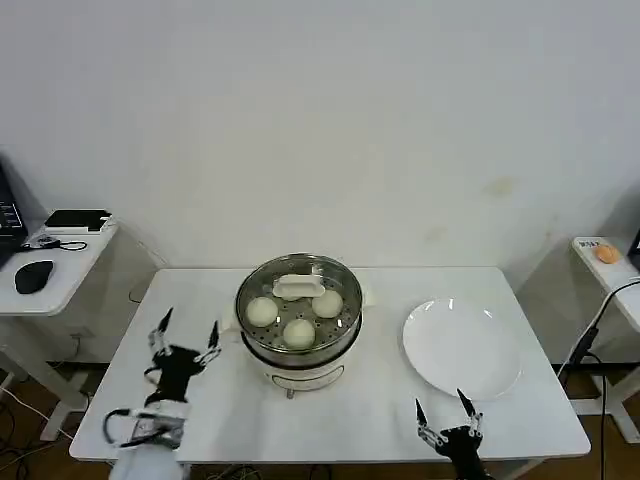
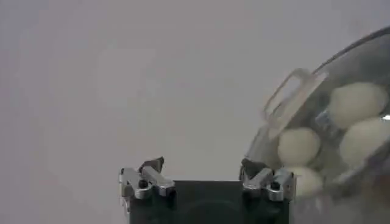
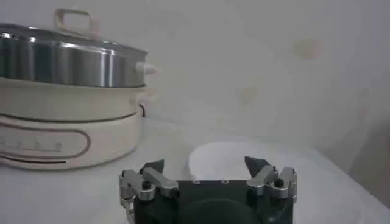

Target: Take steamed baozi put them in steamer then cover it.

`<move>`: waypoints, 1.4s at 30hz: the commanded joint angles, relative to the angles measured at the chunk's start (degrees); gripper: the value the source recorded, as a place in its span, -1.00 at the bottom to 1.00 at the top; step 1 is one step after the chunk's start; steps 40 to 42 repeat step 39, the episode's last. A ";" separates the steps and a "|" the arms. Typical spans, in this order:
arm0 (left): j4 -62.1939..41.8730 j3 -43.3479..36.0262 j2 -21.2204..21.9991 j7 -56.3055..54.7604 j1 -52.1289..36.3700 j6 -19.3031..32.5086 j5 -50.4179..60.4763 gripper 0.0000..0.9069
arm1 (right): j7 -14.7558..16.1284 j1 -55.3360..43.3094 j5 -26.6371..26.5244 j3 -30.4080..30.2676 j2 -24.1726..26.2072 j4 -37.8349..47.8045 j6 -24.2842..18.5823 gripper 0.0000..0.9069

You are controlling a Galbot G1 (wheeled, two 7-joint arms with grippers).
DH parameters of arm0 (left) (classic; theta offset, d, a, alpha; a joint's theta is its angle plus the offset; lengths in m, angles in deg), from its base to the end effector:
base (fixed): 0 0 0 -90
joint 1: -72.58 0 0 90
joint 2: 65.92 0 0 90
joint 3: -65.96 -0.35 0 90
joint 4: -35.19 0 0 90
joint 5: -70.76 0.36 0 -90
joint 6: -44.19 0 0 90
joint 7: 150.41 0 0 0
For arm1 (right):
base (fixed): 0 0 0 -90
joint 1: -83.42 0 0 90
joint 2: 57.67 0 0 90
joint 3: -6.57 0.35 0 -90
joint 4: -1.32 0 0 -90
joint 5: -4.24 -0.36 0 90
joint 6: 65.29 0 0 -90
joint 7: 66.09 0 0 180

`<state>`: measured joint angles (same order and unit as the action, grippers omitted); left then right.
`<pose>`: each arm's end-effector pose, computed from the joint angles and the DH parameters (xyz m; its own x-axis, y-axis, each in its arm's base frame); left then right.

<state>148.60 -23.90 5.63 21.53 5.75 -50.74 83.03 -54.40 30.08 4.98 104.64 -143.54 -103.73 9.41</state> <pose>0.2266 0.0663 -0.3102 -0.9990 -0.0407 0.0195 -0.0257 0.8679 0.4961 0.1255 -0.0672 -0.4079 -0.9844 -0.1204 0.1283 -0.1370 0.9821 -0.1296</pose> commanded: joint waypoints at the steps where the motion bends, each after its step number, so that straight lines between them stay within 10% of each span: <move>1: -3.41 7.79 0.11 1.03 11.64 9.00 -29.10 1.00 | 0.58 1.59 -3.84 -0.95 1.29 -3.83 4.05 1.00; 42: -0.55 4.26 3.78 3.01 15.26 8.02 -23.68 1.00 | -1.44 7.77 -8.36 -4.58 6.42 -10.92 11.99 1.00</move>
